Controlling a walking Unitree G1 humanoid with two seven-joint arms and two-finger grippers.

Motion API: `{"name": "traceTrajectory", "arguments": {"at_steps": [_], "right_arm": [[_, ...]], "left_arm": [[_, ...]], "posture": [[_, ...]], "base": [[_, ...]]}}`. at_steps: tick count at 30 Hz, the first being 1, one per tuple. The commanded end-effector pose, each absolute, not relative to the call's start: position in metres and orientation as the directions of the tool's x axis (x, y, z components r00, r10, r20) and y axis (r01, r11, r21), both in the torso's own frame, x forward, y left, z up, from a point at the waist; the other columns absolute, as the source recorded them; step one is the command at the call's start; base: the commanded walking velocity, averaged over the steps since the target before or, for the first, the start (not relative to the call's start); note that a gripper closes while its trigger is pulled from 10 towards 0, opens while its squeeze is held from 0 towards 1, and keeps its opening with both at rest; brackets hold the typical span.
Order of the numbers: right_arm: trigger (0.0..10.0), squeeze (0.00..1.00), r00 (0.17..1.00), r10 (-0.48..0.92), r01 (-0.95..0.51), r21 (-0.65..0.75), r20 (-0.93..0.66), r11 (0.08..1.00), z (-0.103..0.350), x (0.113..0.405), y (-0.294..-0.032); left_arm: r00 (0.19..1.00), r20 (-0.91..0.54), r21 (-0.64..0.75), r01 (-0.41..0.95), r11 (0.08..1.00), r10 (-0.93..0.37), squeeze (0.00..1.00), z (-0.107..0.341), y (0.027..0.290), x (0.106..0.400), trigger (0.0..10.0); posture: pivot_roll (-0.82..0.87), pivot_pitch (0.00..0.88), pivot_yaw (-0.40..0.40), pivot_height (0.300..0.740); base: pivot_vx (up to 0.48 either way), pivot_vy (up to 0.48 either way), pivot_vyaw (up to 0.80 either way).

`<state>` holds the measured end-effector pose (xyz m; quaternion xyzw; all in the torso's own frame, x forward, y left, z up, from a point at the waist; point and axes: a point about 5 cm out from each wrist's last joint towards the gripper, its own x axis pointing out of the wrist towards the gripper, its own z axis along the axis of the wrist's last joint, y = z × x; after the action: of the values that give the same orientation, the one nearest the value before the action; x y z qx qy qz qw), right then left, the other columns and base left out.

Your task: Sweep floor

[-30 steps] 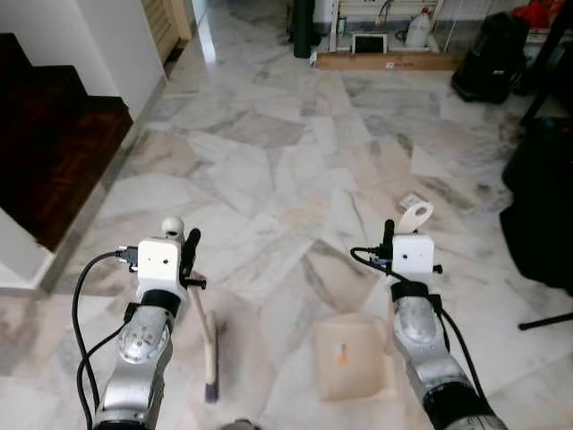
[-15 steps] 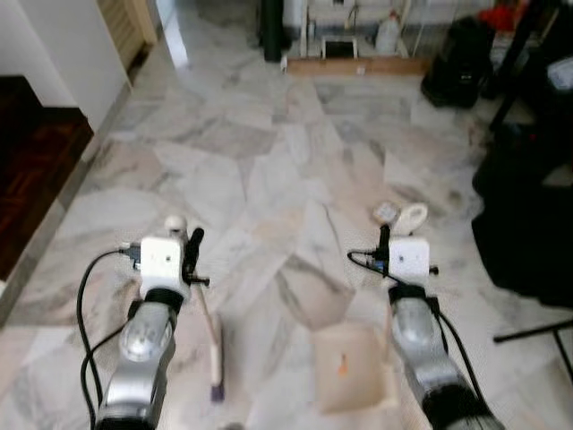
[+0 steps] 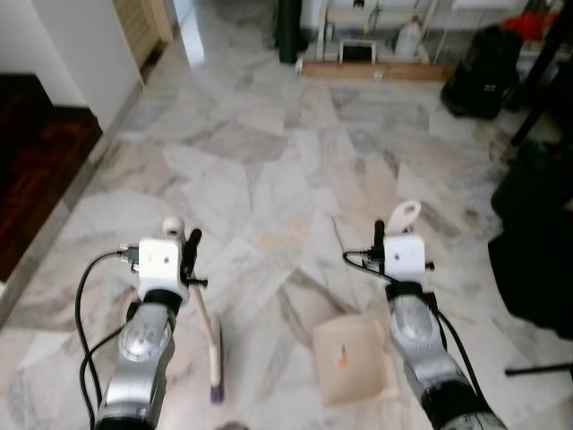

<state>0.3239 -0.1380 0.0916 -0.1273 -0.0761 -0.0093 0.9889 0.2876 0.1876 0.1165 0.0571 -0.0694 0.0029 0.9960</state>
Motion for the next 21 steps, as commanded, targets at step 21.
{"name": "traceTrajectory", "arguments": {"at_steps": [21], "right_arm": [[10.0, 0.00, 0.982, -0.015, 0.056, -0.215, 0.190, 0.975, 0.1005, 0.3270, -0.1406]], "left_arm": [[0.981, 0.192, 0.137, -0.010, 0.991, -0.017, 0.00, 0.1285, 0.1842, 0.2897, 10.0]], "posture": [[0.12, 0.168, 0.008, 0.740]], "base": [[0.366, 0.000, 0.00]]}}
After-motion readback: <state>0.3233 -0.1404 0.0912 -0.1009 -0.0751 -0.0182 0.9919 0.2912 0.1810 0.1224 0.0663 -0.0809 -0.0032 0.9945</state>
